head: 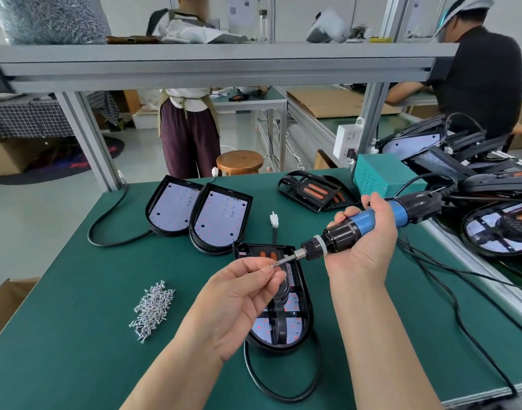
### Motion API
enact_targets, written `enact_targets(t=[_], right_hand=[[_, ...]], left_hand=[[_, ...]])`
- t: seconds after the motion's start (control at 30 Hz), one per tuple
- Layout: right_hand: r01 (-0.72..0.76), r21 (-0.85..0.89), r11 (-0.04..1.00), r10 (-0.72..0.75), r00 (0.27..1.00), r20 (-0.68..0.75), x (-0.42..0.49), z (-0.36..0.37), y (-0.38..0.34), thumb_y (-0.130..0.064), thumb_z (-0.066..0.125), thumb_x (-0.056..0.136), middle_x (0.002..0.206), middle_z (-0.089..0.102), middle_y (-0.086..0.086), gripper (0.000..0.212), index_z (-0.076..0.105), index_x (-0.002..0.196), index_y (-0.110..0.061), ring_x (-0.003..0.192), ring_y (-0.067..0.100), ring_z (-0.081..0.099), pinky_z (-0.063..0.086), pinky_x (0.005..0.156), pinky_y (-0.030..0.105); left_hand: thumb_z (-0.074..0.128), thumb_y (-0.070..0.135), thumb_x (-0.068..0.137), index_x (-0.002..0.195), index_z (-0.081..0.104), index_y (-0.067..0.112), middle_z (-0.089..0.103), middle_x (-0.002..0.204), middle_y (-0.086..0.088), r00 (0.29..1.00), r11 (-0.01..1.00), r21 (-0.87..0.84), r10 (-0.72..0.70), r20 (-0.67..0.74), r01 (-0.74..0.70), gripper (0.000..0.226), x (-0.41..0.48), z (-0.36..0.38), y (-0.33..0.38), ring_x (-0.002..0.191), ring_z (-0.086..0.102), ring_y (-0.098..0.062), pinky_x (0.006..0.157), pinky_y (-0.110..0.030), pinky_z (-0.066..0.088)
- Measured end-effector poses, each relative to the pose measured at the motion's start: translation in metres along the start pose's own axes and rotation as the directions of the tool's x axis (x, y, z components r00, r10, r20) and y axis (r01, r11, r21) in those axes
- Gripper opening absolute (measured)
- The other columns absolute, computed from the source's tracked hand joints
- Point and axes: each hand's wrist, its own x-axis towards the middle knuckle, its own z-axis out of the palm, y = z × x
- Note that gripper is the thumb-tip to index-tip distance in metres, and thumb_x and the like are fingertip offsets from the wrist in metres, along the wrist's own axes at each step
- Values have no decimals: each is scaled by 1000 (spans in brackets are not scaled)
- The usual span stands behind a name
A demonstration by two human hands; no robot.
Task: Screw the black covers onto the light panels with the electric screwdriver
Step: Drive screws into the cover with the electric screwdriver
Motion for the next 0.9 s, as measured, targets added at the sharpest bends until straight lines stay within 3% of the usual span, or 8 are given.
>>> enact_targets(t=[0.2,0.3,0.43,0.63,0.8,0.9], right_hand=[[26,-47,999,-26,1000,-2,-3,0,1,-27,70,89,59,58,-3,18,58,100,-18,50,13,55,45,49,17],[49,-86,995,-49,999,-4,-3,1,2,-25,70,89,59,56,-3,20,56,102,-19,50,14,54,45,49,19],[123,-163,979,-122,992,22,-5,6,3,-25,72,87,61,55,-1,25,54,105,-21,51,16,51,44,54,23],[249,-244,937,-213,963,165,-9,22,2,-23,71,86,61,53,2,18,57,97,-23,53,17,50,45,52,22],[310,-260,915,-247,937,246,-8,34,4,-22,70,83,58,51,4,20,56,97,-19,53,20,48,44,54,23],[316,-272,909,-245,933,265,-3,43,9,-22,69,83,57,53,2,18,57,96,-21,51,19,50,45,58,26]], left_hand=[[68,-7,68,74,72,-2,69,82,-20,998,998,22,57,-28,-56,9,-3,1,-3,72,72,-24,63,-22,59],[68,-11,78,70,74,8,71,79,-15,969,959,186,233,-84,-214,22,-5,2,-12,76,73,-25,68,-22,58],[65,-11,87,72,74,17,75,74,-11,892,831,418,442,-95,-367,33,-8,7,-28,72,74,-20,67,-18,55],[66,-11,86,79,73,16,75,76,-9,876,807,424,478,-63,-410,29,-4,4,-33,73,74,-20,67,-19,56],[77,0,81,103,71,35,76,90,2,840,676,593,542,3,-438,42,2,-10,-23,85,72,-14,79,-18,54],[77,-1,80,111,66,27,77,94,2,849,723,539,527,-26,-432,43,7,-19,-17,89,73,-16,81,-20,55]])
